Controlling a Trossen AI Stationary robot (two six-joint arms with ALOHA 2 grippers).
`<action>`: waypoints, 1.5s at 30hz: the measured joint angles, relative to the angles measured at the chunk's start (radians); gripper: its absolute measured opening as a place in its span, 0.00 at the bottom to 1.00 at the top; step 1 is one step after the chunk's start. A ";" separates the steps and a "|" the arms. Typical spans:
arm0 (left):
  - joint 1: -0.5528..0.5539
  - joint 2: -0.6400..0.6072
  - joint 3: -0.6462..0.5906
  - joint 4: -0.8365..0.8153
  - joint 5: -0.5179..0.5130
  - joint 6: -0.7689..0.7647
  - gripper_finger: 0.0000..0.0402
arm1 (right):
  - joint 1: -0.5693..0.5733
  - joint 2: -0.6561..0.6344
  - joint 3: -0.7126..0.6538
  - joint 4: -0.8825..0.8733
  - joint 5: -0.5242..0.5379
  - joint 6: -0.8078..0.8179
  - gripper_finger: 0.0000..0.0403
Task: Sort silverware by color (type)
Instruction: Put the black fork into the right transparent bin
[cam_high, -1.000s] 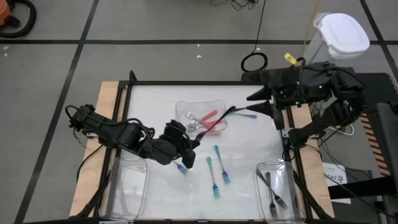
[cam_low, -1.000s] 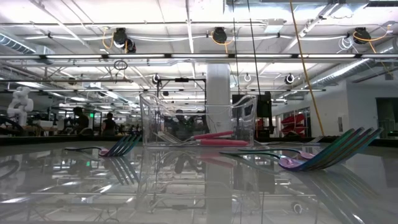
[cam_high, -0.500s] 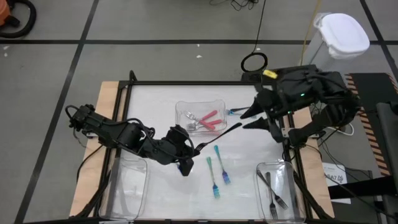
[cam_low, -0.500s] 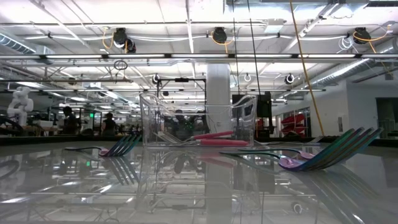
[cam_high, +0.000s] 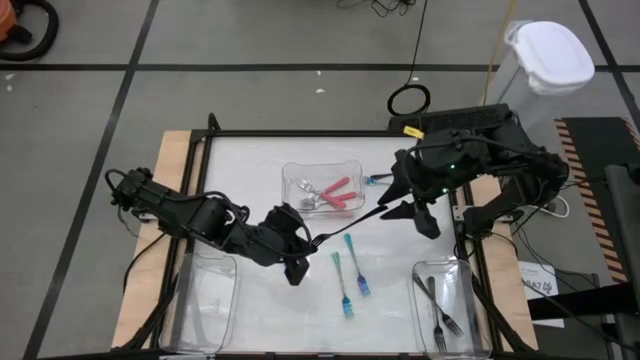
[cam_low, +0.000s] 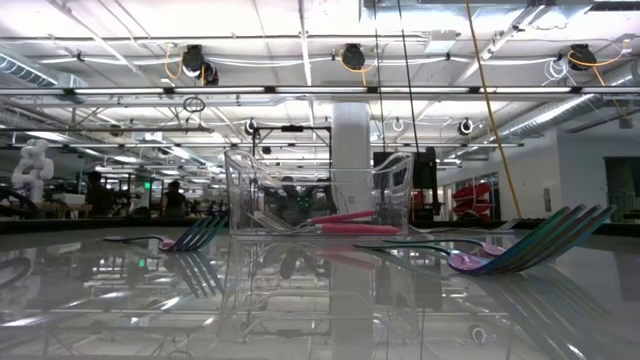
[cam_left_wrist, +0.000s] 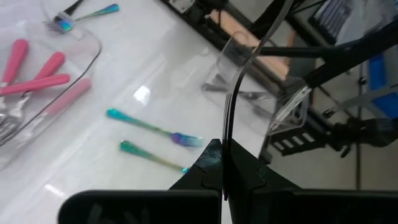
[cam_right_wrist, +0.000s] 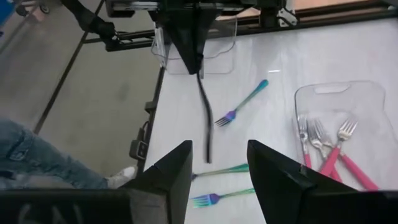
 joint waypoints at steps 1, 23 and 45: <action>0.000 0.000 0.000 -0.011 -0.001 -0.001 0.00 | 0.000 0.002 0.000 0.000 0.000 0.007 0.37; 0.000 0.034 0.000 -0.011 -0.011 -0.029 0.00 | 0.000 0.002 0.000 0.038 0.001 0.044 0.37; 0.000 0.034 0.000 0.010 -0.034 -0.029 0.00 | 0.000 0.002 0.000 0.015 0.000 0.073 0.18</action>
